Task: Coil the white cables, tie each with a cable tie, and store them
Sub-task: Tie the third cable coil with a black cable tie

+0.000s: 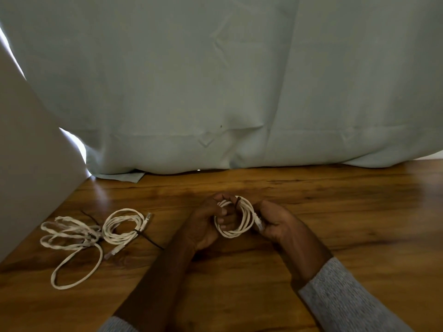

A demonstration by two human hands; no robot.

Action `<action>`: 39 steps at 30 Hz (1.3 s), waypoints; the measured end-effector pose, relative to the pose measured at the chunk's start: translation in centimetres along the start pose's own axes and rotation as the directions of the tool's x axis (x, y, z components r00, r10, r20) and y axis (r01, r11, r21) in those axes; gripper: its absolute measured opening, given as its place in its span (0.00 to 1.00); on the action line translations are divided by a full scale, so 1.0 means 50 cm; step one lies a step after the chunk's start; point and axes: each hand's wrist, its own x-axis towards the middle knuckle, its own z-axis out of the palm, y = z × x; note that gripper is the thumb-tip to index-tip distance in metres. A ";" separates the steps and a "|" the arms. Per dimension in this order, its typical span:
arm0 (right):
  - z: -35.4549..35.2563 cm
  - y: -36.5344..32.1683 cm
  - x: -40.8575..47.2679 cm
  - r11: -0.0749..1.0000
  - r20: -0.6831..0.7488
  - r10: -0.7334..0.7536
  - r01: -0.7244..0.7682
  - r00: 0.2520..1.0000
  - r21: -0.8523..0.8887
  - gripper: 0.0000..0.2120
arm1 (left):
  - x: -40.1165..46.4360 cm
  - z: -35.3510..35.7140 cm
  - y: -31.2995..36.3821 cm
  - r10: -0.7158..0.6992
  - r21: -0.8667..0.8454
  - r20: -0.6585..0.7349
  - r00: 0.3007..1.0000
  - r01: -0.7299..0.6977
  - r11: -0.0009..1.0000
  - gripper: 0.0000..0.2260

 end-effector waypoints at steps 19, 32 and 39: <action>0.024 -0.003 -0.035 0.817 0.049 -0.566 0.568 0.823 -0.104 0.12 | 0.004 0.019 -0.002 0.115 0.254 -0.227 0.967 -0.055 0.966 0.08; 0.018 -0.013 -0.045 0.614 -0.034 -0.790 0.789 0.613 -0.036 0.03 | 0.008 0.026 -0.004 0.110 0.192 -0.288 0.951 -0.056 0.980 0.07; 0.024 -0.001 -0.035 0.406 0.368 -0.803 0.882 0.470 -0.240 0.11 | 0.004 0.030 0.000 0.140 0.181 -0.324 0.936 -0.084 0.980 0.05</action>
